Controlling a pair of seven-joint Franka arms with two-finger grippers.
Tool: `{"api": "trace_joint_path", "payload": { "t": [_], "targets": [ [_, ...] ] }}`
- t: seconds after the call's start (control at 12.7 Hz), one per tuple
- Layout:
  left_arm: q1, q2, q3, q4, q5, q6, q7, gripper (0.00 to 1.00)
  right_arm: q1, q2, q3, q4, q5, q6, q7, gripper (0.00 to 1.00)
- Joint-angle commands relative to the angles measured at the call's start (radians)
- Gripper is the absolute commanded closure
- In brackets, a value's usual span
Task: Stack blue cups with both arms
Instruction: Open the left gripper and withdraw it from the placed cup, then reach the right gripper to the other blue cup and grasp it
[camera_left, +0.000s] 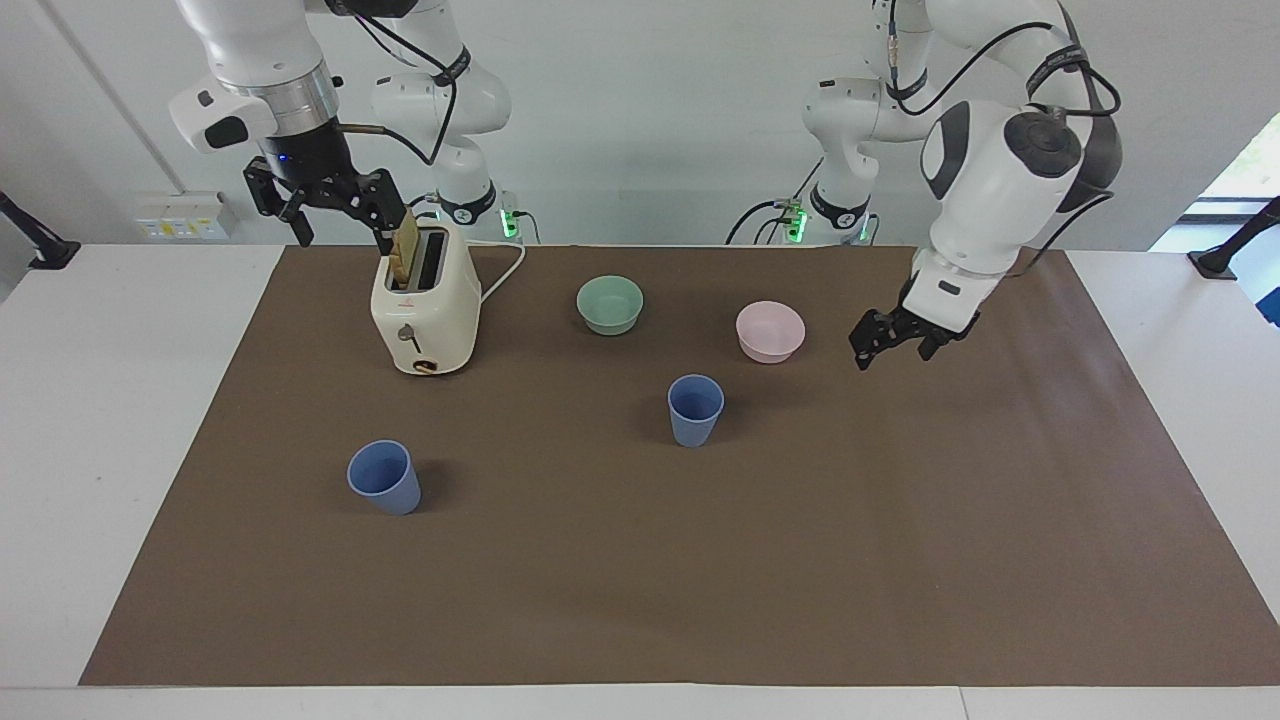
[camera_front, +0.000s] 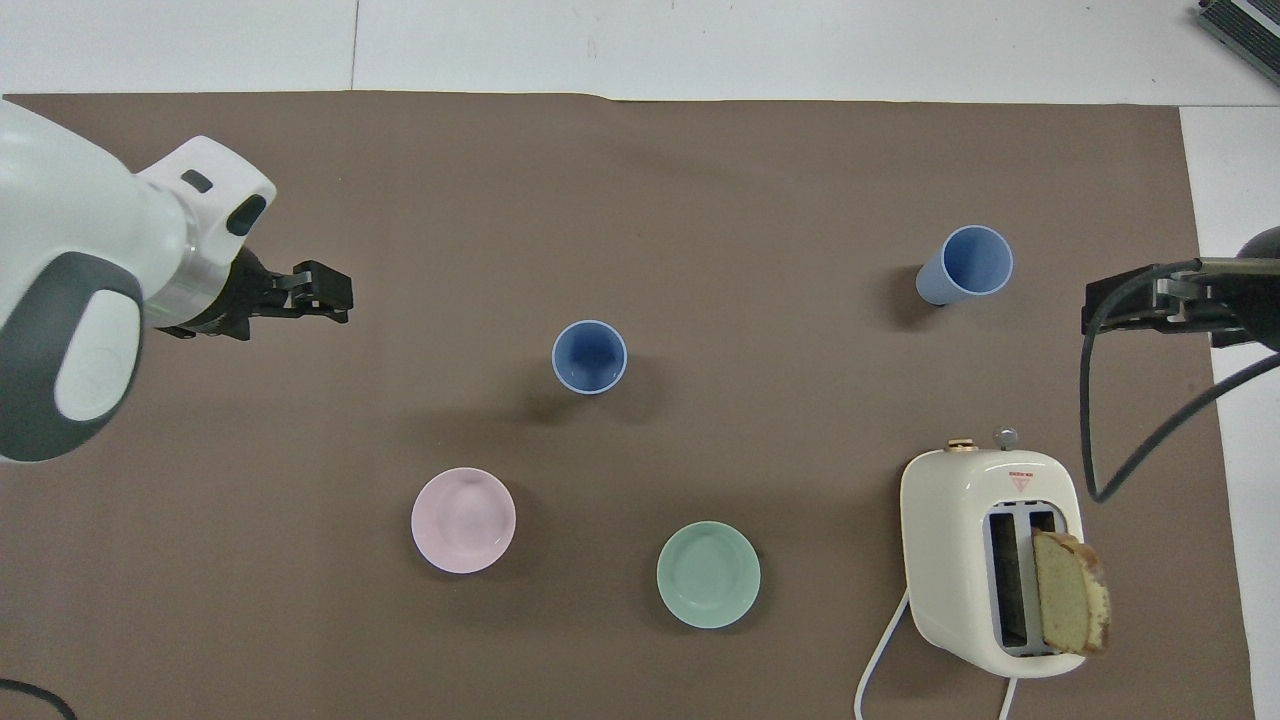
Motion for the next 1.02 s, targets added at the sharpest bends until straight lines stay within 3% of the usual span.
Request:
{"api": "trace_joint_path", "payload": {
  "t": [0.0, 0.55, 0.94],
  "targets": [
    [0.083, -0.052, -0.013, -0.025, 0.012, -0.063, 0.151, 0.00, -0.033, 0.014, 0.002, -0.006, 0.019, 0.015, -0.056, 0.00],
    [0.202, -0.165, -0.002, 0.002, 0.021, -0.164, 0.429, 0.00, -0.061, 0.213, 0.002, 0.074, 0.016, 0.189, -0.122, 0.00],
    [0.192, -0.175, -0.004, 0.136, 0.064, -0.311, 0.428, 0.00, -0.099, 0.327, 0.002, 0.055, 0.007, 0.360, -0.146, 0.00]
  ]
}}
